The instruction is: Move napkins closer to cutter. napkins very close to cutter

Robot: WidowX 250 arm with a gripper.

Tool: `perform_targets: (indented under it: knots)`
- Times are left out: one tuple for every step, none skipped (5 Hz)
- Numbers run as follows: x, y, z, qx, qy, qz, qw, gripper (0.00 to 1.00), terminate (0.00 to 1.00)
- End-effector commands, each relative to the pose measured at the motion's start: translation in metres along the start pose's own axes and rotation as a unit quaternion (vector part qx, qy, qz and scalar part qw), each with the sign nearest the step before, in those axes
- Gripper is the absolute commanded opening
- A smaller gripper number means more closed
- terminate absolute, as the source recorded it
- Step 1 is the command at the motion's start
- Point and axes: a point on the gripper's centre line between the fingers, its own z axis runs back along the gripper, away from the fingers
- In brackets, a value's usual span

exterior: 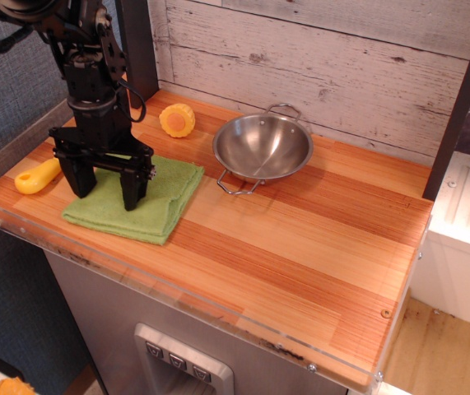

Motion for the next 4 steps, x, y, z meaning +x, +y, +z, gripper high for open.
perform_targets:
  knots:
    - [-0.006, -0.012, 0.036, 0.008, -0.036, -0.065, 0.9972, 1.0, 0.0]
    - [-0.008, -0.013, 0.075, 0.018, -0.075, -0.092, 0.9928, 1.0, 0.0]
    - [-0.007, -0.008, 0.095, 0.02, -0.092, -0.094, 0.9911, 1.0, 0.0]
    - [-0.009, -0.006, 0.1, 0.014, -0.091, -0.102, 0.9905, 1.0, 0.0]
